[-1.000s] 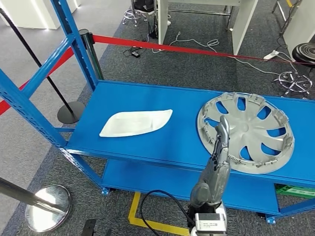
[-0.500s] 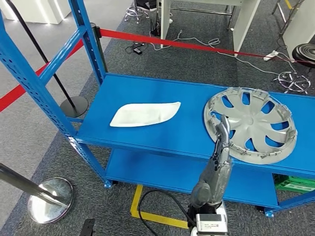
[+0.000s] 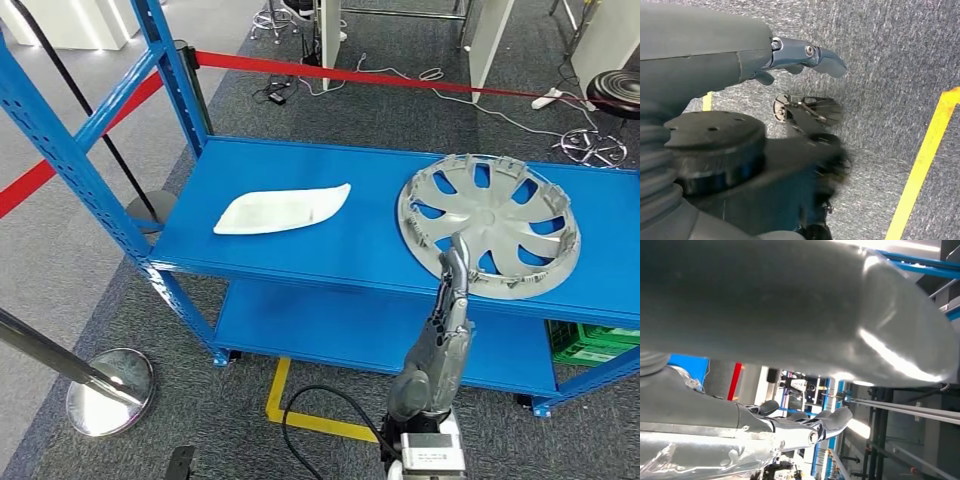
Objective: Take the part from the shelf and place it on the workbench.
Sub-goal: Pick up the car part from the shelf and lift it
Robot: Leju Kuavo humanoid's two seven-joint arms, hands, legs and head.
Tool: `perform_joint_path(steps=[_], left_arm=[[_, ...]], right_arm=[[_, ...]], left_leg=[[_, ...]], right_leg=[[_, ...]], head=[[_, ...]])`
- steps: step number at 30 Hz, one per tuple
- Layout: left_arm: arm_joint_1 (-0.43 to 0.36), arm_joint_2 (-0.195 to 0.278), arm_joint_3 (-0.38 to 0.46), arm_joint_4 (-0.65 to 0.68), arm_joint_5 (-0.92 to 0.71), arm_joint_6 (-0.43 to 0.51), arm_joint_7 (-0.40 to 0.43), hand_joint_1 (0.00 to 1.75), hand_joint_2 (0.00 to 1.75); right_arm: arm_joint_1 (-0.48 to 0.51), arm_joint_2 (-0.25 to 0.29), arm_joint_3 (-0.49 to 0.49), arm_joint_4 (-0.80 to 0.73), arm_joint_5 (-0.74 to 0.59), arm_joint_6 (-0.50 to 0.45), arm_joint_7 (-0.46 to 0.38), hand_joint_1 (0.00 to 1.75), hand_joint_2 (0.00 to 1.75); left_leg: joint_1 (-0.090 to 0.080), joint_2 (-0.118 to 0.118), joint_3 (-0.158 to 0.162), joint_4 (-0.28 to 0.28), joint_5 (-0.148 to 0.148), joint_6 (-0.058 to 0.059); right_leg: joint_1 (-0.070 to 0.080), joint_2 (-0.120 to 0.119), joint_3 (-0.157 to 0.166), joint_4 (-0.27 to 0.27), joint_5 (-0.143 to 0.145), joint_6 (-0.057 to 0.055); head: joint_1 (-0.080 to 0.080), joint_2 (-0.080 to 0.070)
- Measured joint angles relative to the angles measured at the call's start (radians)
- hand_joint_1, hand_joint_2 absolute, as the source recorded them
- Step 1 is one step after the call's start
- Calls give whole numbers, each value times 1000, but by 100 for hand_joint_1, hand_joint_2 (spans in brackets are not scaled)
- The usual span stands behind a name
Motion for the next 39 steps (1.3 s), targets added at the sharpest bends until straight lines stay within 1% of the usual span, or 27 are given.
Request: perform_joint_path(steps=[1,2,5,7,9,10,11,12,14,15,16,17,19,21,22,24,25,26,27,28,30,31,33,35,36,37,39], left_arm=[[-2,-1,0,0,-3,3,0,0,0],[-4,-2,0,0,-7,6,0,0,0],[-3,-4,0,0,-17,10,-1,0,0],[-2,-4,0,0,-24,10,-3,0,0],[-2,-5,0,0,-32,9,-4,0,0],[-2,-5,0,0,-35,8,-6,0,0],[-2,-6,0,0,-37,8,-7,0,0],[-2,-7,0,0,-38,7,-9,0,0],[-3,-12,0,0,-40,8,-14,0,0],[-4,-14,0,0,-41,10,-16,0,0],[-5,-17,0,0,-44,12,-18,0,0],[-6,-20,0,0,-46,14,-18,0,0],[-7,-23,0,0,-48,17,-20,0,0],[-8,-27,0,0,-49,18,-24,0,0],[-9,-28,0,0,-49,18,-27,0,0],[-10,-29,0,0,-49,17,-32,0,0],[-10,-29,0,0,-48,16,-35,0,0],[-10,-29,0,0,-48,15,-38,0,0],[-10,-29,0,0,-47,13,-45,0,0],[-10,-29,0,0,-47,13,-57,0,0],[-12,-31,0,0,-46,13,-100,0,0],[-15,-33,0,0,-45,13,-129,0,0],[-18,-37,-1,0,-49,13,-189,0,0],[-18,-39,-3,0,-56,8,-243,0,0],[-18,-39,-5,0,-59,4,-266,0,0],[-18,-39,-7,0,-61,0,-284,0,0],[-18,-39,-10,0,-66,2,-310,0,0]], right_arm=[[-1,0,0,0,12,0,0,0,0],[-3,-1,1,1,29,1,3,0,0],[-10,-5,5,9,57,42,29,0,0],[-22,-8,7,25,54,89,54,0,0],[-43,-10,8,57,63,125,80,0,0],[-57,-11,7,78,73,135,94,0,0],[-72,-12,7,100,85,144,108,0,0],[-88,-13,7,122,99,149,123,0,0],[-126,-14,5,163,128,156,150,0,0],[-145,-14,3,182,141,158,162,0,0],[-161,-14,0,200,152,158,171,0,0],[-174,-14,-2,216,161,158,178,0,0],[-193,-14,-7,242,179,160,194,0,0],[-214,-14,-11,266,200,165,213,0,0],[-226,-14,-13,277,209,168,220,0,0],[-246,-14,-17,302,222,172,230,0,0],[-252,-14,-19,314,228,173,234,0,0],[-257,-14,-21,327,236,173,237,0,0],[-261,-14,-23,337,245,172,239,0,0],[-264,-14,-25,345,251,169,237,0,0],[-264,-13,-31,351,254,150,220,0,0],[-258,-11,-35,350,250,138,207,0,0],[-234,-7,-43,340,236,114,182,0,0],[-201,-4,-49,323,219,98,163,0,0],[-186,-3,-52,314,213,92,156,0,0],[-174,-3,-55,307,208,87,150,0,0],[-153,-2,-63,297,205,72,140,0,0]], left_leg=[[-1,-1,30,-51,-2,5],[-2,-1,44,-78,-9,11],[-2,0,38,-88,-4,37],[0,2,32,-90,6,51],[-1,3,22,-89,14,57],[-3,4,18,-89,18,58],[-4,4,14,-88,21,58],[-5,4,12,-88,23,57],[-5,4,12,-87,26,54],[-7,3,10,-86,27,51],[-8,3,7,-84,29,46],[-9,3,3,-83,31,40],[-7,3,-4,-83,36,29],[-6,3,-15,-63,19,19],[-6,4,-32,-27,-4,13],[-4,4,-95,103,-70,3],[-3,4,-126,166,-93,1],[-2,4,-146,203,-98,-1],[-1,4,-146,201,-82,-2],[0,4,-127,160,-49,-1],[2,4,-61,26,20,-2],[3,3,-36,-28,37,2],[2,1,-20,-71,39,13],[2,0,-23,-74,40,29],[3,1,-23,-75,41,36],[4,1,-23,-76,43,42],[3,2,-24,-76,43,50]], right_leg=[[2,0,-4,2,5,5],[4,0,-6,2,10,11],[2,-1,-16,8,13,27],[1,-1,-46,74,-33,35],[1,-1,-99,209,-105,40],[1,-1,-120,267,-127,41],[1,-1,-125,292,-133,40],[1,-1,-109,276,-119,38],[2,-1,-29,143,-64,31],[4,-1,10,73,-45,27],[5,0,36,24,-35,23],[7,1,46,1,-34,18],[10,3,41,-1,-30,9],[6,2,38,-5,-25,-2],[2,2,38,-7,-22,-6],[0,0,33,-7,-19,-10],[0,-1,31,-7,-19,-10],[0,-1,30,-7,-18,-11],[0,-1,29,-7,-17,-10],[0,0,29,-6,-17,-9],[1,1,29,-3,-17,-3],[4,1,26,-1,-17,2],[8,1,20,0,-15,13],[6,0,17,0,-15,23],[5,-1,11,13,-26,28],[5,-1,-4,45,-48,33],[5,-1,-60,171,-114,39]], head=[[0,0],[0,0],[1,0],[5,0],[9,0],[9,0],[9,0],[9,0],[9,0],[9,0],[8,0],[8,0],[7,0],[6,0],[4,0],[0,0],[0,0],[0,0],[-1,0],[0,0],[-1,0],[-1,0],[0,0],[2,0],[4,0],[6,0],[11,0]])
